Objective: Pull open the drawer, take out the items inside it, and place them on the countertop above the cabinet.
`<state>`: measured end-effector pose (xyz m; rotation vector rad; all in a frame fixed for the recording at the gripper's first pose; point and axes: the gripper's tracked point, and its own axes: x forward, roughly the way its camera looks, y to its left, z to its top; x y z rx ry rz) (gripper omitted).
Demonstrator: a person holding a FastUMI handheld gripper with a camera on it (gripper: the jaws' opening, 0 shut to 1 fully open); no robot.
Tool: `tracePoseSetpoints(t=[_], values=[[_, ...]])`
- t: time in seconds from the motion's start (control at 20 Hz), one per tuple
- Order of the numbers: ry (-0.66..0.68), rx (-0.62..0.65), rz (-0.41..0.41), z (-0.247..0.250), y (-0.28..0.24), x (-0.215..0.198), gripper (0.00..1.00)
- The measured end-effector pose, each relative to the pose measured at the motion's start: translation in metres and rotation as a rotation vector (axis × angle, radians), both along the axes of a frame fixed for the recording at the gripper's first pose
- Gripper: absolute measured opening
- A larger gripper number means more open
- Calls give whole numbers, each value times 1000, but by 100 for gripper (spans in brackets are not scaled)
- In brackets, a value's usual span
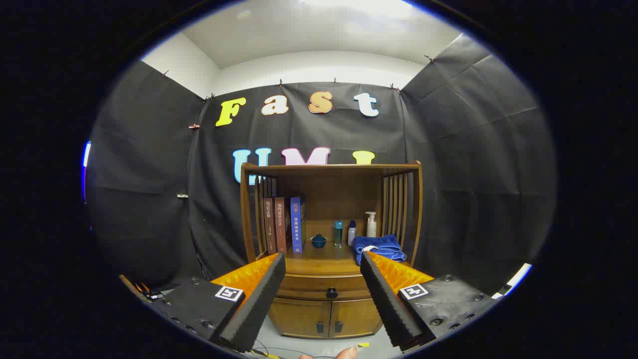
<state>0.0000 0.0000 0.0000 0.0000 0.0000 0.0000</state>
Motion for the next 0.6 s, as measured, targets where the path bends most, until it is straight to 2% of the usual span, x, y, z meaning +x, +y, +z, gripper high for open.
tracePoseSetpoints(t=[0.6], values=[[-11,-1,-5,2,-4,-2,98]])
